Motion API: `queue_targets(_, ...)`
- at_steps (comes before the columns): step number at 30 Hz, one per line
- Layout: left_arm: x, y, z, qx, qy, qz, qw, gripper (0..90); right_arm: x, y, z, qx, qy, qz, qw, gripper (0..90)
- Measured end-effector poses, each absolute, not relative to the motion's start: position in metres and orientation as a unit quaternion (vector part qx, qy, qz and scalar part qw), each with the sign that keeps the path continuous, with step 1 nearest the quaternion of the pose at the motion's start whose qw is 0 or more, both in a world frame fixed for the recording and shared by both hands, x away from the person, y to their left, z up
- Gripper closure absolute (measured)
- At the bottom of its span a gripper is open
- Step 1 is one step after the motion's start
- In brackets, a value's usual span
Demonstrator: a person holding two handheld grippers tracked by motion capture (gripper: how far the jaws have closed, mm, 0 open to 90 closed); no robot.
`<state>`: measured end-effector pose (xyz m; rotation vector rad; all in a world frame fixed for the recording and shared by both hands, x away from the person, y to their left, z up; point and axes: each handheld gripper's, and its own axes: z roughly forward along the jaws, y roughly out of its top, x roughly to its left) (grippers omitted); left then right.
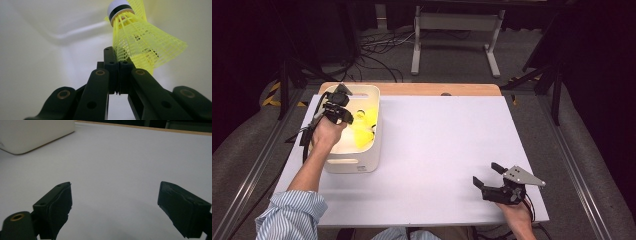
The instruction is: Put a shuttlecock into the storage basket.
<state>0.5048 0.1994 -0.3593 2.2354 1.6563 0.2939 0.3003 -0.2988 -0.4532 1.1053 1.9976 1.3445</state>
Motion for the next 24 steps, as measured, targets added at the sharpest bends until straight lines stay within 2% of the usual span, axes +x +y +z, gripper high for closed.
queue_targets(9, 0.5094, 0.2022, -0.3618, 0.784, 0.589, 0.100, 0.171, 88.3, 0.3010, -0.2984, -0.4535, 0.403, 0.734, 0.491, 0.241, 12.6)
queue_targets(16, 0.5081, 0.2038, -0.3604, 0.785, 0.586, 0.101, 0.172, 83.3, 0.3009, -0.2980, -0.4535, 0.402, 0.734, 0.491, 0.241, 12.6)
queue_targets(24, 0.5024, 0.2047, -0.3530, 0.786, 0.580, 0.106, 0.186, 67.7, 0.3010, -0.2981, -0.4534, 0.402, 0.734, 0.491, 0.241, 12.6)
